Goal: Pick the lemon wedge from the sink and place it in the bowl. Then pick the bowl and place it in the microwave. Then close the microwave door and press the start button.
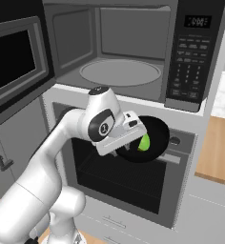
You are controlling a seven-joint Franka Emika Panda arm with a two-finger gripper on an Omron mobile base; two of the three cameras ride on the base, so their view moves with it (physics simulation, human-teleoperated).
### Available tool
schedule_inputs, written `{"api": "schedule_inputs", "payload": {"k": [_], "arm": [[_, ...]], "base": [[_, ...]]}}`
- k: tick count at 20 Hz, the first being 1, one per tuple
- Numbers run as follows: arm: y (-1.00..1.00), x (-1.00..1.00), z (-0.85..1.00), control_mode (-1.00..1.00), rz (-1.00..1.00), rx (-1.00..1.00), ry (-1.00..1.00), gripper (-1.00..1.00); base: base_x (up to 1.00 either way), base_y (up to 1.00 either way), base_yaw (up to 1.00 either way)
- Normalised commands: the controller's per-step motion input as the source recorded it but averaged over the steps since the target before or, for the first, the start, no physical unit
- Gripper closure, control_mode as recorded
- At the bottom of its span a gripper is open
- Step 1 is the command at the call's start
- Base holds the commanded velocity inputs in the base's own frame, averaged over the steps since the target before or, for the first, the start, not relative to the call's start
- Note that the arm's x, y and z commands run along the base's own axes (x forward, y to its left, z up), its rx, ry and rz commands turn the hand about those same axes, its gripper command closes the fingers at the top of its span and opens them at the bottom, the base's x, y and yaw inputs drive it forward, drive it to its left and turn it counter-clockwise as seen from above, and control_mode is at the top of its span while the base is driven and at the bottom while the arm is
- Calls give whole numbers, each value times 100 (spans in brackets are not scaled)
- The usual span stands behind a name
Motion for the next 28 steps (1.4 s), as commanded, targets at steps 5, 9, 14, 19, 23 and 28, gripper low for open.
{"api": "schedule_inputs", "payload": {"k": [5, 9, 14, 19, 23, 28], "arm": [[3, -9, 0, -100, 0, 0, -2, 100], [31, -54, 50, -100, 13, -4, -5, 100], [50, -13, 95, -100, 22, -8, 3, 100], [48, 23, 76, -100, 27, -3, 10, 100], [13, 38, 51, -100, 38, 0, 1, 100], [0, 19, 39, -100, 45, 0, 0, 100]], "base": [[-8, 0, 0], [0, 0, 0], [0, 0, 0], [0, 0, 0], [0, 0, 0], [0, 0, 0]]}}
